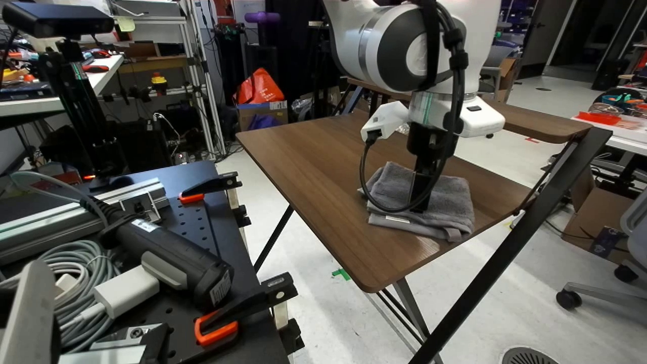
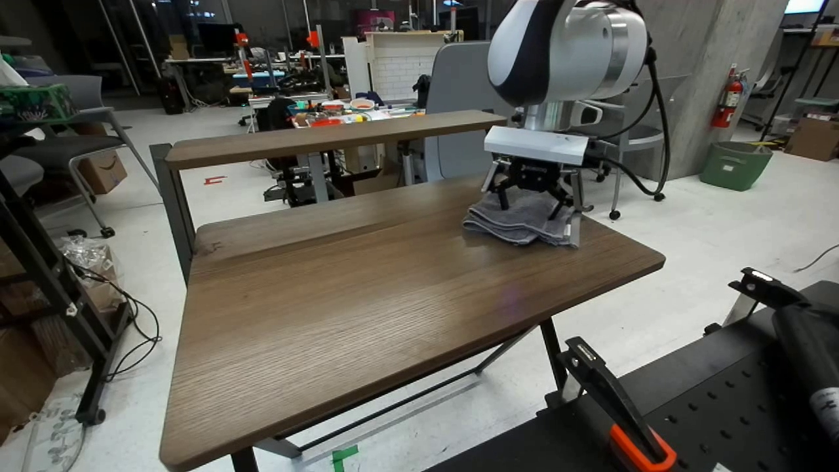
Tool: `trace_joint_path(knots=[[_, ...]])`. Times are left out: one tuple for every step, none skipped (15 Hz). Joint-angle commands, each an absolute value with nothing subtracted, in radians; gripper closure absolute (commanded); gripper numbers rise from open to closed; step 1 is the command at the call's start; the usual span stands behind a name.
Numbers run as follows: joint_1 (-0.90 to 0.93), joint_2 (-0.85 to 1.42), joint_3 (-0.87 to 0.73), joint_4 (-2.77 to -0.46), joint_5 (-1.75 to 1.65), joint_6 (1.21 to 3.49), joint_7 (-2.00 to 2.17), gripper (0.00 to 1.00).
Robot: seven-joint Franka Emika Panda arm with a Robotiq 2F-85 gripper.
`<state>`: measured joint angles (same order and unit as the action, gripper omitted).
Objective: Move the grey towel to the left
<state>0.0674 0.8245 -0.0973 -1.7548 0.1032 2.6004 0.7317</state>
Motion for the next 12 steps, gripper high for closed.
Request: trace_joint_path(knots=[[0.126,0.884,-0.07,-1.689,0.117,2.571,0.717,0.0],[0.145,0.889,-0.061,-1.681,0.116,2.566,0.717,0.0],[0.158,0.896,-0.046,-1.672,0.12,2.559,0.712,0.0],[0.174,0.905,-0.034,-1.66,0.12,2.551,0.711,0.0],[0.197,0.914,-0.027,-1.645,0.116,2.539,0.716,0.0],[0.221,0.923,-0.019,-1.628,0.114,2.522,0.725,0.0],[0.237,0.934,-0.012,-1.612,0.111,2.517,0.723,0.0],[0.262,0.943,-0.007,-1.592,0.108,2.5,0.731,0.0],[0.279,0.953,-0.003,-1.576,0.104,2.491,0.729,0.0],[0.3,0.962,0.002,-1.557,0.102,2.476,0.734,0.0],[0.319,0.971,0.002,-1.541,0.097,2.462,0.737,0.0],[0.336,0.98,0.004,-1.524,0.094,2.447,0.739,0.0]])
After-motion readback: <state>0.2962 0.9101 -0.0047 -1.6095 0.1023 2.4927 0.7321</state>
